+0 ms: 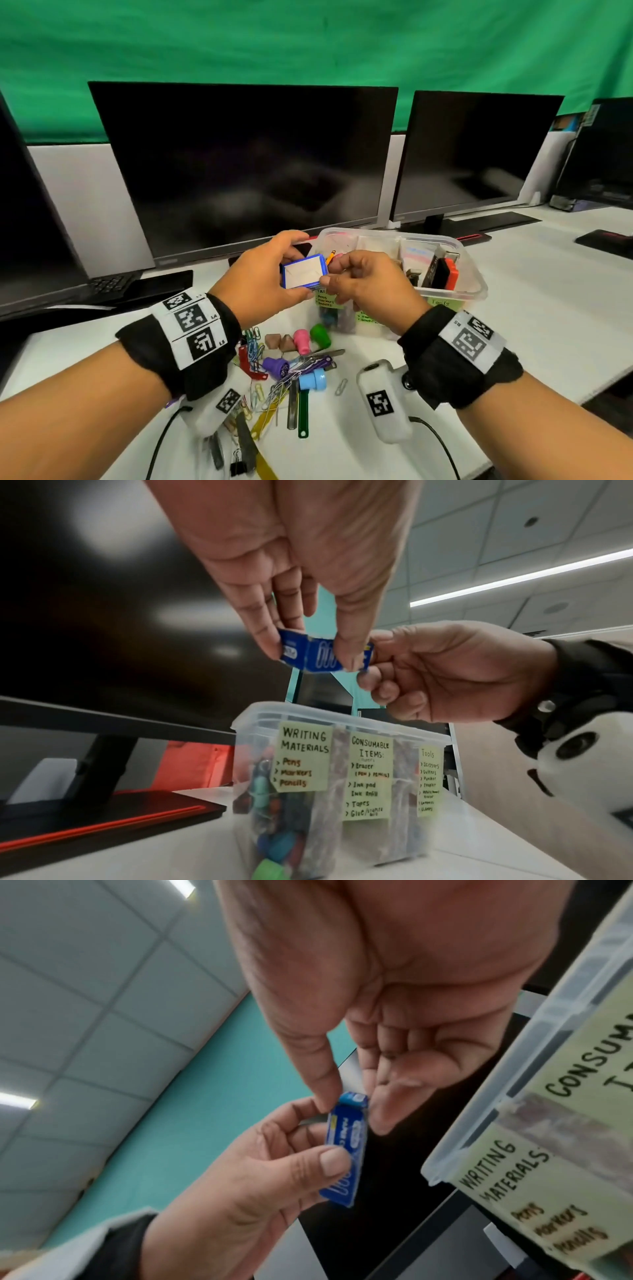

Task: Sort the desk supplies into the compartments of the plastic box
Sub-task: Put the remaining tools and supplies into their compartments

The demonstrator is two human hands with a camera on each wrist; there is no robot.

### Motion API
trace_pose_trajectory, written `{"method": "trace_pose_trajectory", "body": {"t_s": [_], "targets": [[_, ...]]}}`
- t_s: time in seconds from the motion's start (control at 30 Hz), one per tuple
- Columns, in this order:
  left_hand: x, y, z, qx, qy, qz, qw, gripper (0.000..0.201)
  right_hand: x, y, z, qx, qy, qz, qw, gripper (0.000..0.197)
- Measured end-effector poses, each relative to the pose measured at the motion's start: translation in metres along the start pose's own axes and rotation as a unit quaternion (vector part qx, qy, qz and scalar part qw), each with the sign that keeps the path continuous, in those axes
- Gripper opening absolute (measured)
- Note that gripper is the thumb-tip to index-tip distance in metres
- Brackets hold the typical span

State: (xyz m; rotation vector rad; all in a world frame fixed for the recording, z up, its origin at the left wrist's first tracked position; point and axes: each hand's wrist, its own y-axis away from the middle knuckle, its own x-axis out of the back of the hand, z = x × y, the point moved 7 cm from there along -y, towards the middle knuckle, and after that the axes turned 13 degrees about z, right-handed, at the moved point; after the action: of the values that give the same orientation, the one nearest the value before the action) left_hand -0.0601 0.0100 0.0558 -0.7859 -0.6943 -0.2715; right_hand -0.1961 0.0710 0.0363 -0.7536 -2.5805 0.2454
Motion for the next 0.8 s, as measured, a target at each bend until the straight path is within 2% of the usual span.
{"method": "trace_pose_trajectory", "body": {"t_s": [0.13, 0.27, 0.3, 0.4, 0.47, 0.53, 0.63, 0.8], "targets": [[-0.012, -0.005, 0.012, 0.0, 0.044, 0.015, 0.999, 0.078, 0.016, -0.004, 0.003, -0.052, -0.039, 0.012, 0.998, 0.023], [-0.026, -0.014, 0.027, -0.011, 0.067, 0.001, 0.998, 0.073, 0.038, -0.012, -0.006, -0.02, -0.01, 0.021, 1.0, 0.036], [-0.029, -0.017, 0.027, -0.021, 0.046, -0.003, 0.999, 0.068, 0.048, -0.018, -0.009, -0.007, 0.011, 0.036, 0.999, 0.035], [-0.037, -0.025, 0.016, -0.082, -0.114, -0.028, 0.99, 0.04, 0.088, -0.042, -0.014, 0.022, 0.132, 0.098, 0.986, 0.026], [-0.046, -0.022, -0.001, -0.074, -0.169, -0.072, 0.98, 0.033, 0.11, -0.059, -0.014, 0.02, 0.223, 0.119, 0.967, 0.023], [-0.051, -0.02, -0.011, -0.06, -0.17, -0.085, 0.98, 0.032, 0.123, -0.075, -0.007, -0.009, 0.295, 0.111, 0.949, 0.022], [-0.05, -0.022, -0.009, -0.051, -0.169, -0.07, 0.982, 0.03, 0.131, -0.096, 0.015, -0.066, 0.377, 0.071, 0.921, 0.023], [-0.054, -0.022, -0.003, -0.052, -0.171, -0.081, 0.981, 0.029, 0.132, -0.11, 0.042, -0.13, 0.459, 0.005, 0.879, 0.026]]}}
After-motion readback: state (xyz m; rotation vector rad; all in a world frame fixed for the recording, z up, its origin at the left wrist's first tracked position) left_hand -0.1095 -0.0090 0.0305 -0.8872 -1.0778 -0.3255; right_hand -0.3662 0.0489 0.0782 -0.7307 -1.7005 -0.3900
